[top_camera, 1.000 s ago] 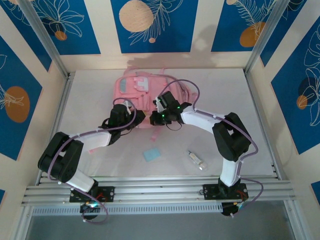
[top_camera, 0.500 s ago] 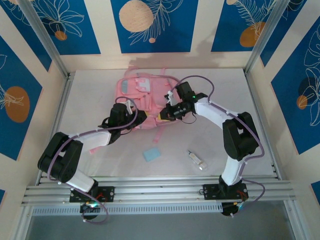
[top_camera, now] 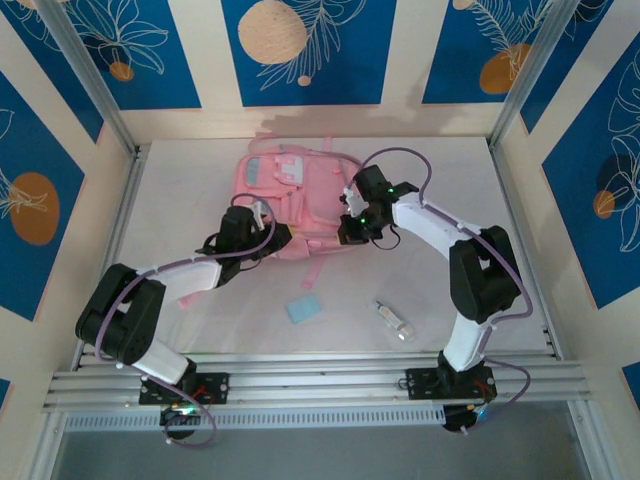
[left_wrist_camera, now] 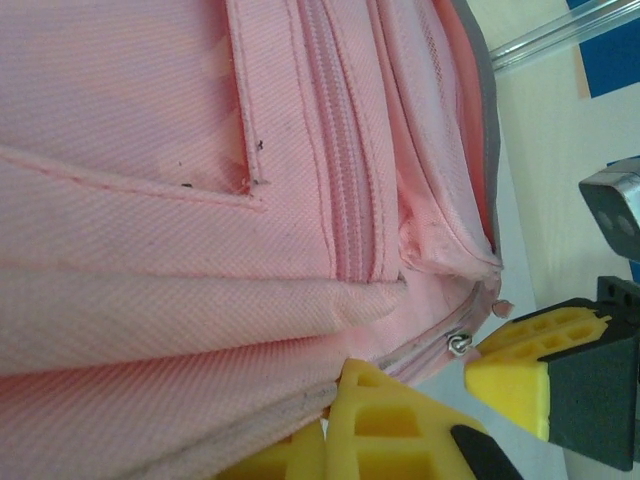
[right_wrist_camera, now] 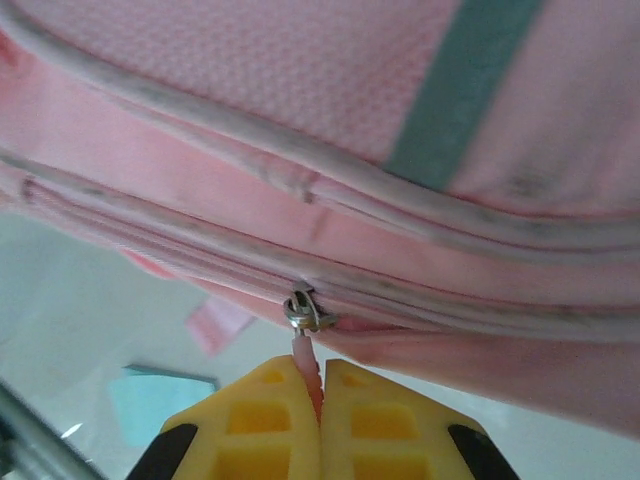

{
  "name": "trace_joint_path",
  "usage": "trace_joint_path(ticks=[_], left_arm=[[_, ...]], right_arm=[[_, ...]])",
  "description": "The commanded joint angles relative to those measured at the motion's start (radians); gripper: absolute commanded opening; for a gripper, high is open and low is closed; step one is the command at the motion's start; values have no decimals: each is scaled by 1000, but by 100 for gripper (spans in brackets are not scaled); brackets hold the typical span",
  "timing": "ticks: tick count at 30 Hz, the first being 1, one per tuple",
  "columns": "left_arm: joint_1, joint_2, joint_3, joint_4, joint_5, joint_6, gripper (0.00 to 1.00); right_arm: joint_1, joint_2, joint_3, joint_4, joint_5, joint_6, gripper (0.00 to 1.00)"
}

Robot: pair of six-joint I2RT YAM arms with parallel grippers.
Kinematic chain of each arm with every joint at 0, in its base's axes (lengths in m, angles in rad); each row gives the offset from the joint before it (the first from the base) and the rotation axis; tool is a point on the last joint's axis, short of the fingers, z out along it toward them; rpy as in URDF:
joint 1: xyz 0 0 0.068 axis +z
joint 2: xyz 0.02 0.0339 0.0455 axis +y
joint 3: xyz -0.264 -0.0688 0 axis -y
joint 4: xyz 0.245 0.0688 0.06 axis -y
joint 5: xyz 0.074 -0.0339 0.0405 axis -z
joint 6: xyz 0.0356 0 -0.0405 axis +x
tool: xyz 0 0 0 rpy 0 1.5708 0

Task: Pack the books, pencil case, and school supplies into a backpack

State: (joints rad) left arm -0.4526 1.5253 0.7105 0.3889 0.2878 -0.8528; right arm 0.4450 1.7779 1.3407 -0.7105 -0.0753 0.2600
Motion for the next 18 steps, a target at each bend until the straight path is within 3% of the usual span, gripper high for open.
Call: trace_joint_path(ticks=[1, 4, 14, 18], left_arm=[[133, -29, 36, -27, -266, 78, 0], [152, -1, 67, -38, -282, 113, 0], [211, 165, 290, -95, -244, 179, 3], [212, 123, 311, -142, -183, 149, 49]], right_arm=[[-90, -14, -2, -302, 529, 5, 0], [-59, -21, 29, -279, 438, 6, 0], [64, -37, 57, -96, -151, 116, 0], [82, -34, 70, 71, -281, 224, 0]])
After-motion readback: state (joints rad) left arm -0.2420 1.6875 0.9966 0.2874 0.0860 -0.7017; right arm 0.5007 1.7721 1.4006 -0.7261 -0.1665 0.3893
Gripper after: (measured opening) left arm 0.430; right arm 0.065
